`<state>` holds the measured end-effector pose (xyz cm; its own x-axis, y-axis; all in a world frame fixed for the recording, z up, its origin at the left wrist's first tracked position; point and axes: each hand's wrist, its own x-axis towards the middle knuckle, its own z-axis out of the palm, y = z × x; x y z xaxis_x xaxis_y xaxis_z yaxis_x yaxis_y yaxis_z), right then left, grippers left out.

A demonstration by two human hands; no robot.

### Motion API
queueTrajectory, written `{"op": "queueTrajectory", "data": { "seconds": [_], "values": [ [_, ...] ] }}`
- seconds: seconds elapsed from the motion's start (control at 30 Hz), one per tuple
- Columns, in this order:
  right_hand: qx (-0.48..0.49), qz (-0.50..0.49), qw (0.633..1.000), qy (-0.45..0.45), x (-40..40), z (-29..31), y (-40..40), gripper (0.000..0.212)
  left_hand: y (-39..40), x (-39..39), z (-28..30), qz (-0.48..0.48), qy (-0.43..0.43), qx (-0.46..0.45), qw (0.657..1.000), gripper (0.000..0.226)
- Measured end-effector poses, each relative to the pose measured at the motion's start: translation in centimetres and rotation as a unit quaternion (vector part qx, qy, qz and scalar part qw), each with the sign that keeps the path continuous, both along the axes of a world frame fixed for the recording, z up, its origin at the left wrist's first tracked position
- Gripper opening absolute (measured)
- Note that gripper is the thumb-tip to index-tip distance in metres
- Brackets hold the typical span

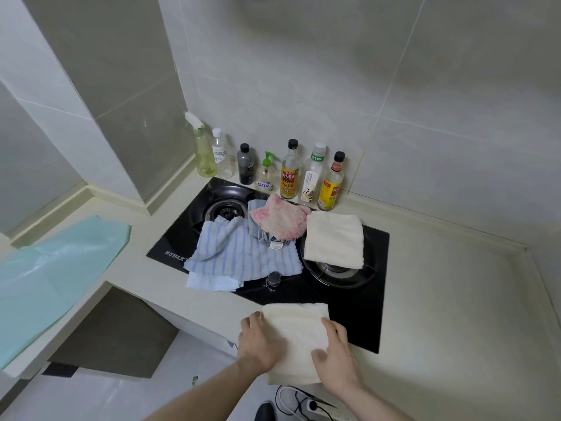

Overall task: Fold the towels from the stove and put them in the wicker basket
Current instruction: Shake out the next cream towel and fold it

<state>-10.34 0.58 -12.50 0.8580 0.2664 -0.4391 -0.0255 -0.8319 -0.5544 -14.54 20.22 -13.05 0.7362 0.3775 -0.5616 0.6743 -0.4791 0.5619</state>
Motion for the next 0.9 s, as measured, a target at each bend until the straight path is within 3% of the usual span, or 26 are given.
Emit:
{"op": "queueTrajectory", "data": {
  "seconds": [0.23, 0.4, 0.5, 0.57, 0.9],
  "values": [
    [0.018, -0.110, 0.986, 0.124, 3.2, -0.9, -1.1, 0.085, 0.7, 1.1, -0.2, 0.150, 0.045, -0.171, 0.973, 0.086],
    [0.061, -0.137, 0.965, 0.216, 4.8, -0.8, -2.1, 0.060, -0.3, 0.1, 1.1, 0.166, 0.030, -0.204, 0.964, 0.016],
    [0.076, -0.099, 0.961, 0.248, 5.5, -0.7, -3.2, 0.027, -2.0, -1.0, 2.0, 0.174, -0.003, -0.207, 0.963, 0.020],
    [0.094, -0.080, 0.963, 0.240, 5.8, -0.5, -4.0, 0.015, -2.9, -1.6, 2.7, 0.188, -0.032, -0.212, 0.959, 0.020],
    [0.150, -0.034, 0.958, 0.242, 7.5, 1.5, -6.1, 0.024, -6.4, -3.8, 5.1, 0.224, -0.107, -0.205, 0.947, 0.027]
  ]
}}
